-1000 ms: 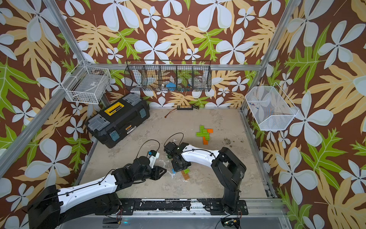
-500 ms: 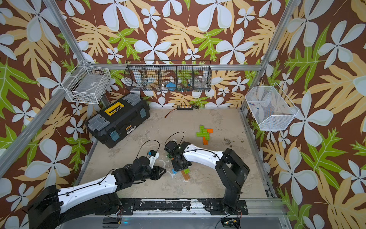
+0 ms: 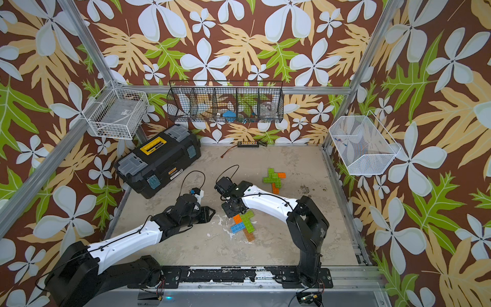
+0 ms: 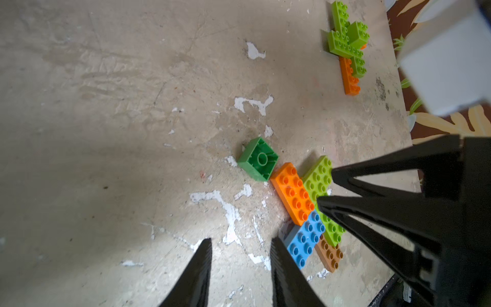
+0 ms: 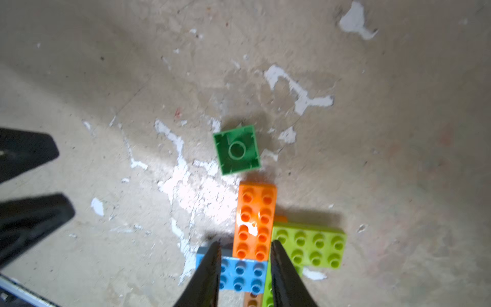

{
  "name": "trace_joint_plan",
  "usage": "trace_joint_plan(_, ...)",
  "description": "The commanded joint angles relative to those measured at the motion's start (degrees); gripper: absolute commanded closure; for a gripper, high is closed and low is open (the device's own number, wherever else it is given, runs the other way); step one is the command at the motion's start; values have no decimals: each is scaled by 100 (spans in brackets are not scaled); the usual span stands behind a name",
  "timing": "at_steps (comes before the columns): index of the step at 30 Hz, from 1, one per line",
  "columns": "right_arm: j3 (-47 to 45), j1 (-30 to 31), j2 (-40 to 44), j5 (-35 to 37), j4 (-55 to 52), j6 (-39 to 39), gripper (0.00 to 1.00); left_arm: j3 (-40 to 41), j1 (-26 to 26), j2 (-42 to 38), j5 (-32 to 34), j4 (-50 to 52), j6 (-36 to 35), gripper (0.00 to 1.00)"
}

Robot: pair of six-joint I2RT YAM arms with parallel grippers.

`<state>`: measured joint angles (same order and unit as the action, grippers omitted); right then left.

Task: Assemble a small pinwheel with lego
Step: Pick up the lego brick from the center of the board.

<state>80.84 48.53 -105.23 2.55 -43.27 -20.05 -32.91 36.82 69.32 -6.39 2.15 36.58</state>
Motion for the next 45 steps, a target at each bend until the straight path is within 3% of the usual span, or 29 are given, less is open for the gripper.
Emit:
trace_joint_plan(1, 49, -329, 135, 15, -60, 119, 65, -440, -26, 464, -157, 164, -722, 48)
trace_joint_plan(5, -592, -1003, 907, -789, 327, -90, 60, -1210, 26, 1154, 389, 1007, -1282, 35)
trace_joint_plan(10, -1232, -1487, 1749, -1105, 420, -131, 60, -1923, 363, 1795, 702, 1828, -1901, 40)
trace_joint_plan(15, -1497, -1625, 2132, -1105, 371, -91, 60, -1940, 594, 2022, 843, 2123, -2050, 40)
trace_joint_plan(39, -1798, -1661, 2365, -1141, 389, -95, 61, -3110, 598, 3460, 674, 2177, -2576, 37)
trace_joint_plan(45, -1825, -1663, 2373, -1151, 389, -106, 61, -3364, 594, 3685, 704, 2250, -2659, 47)
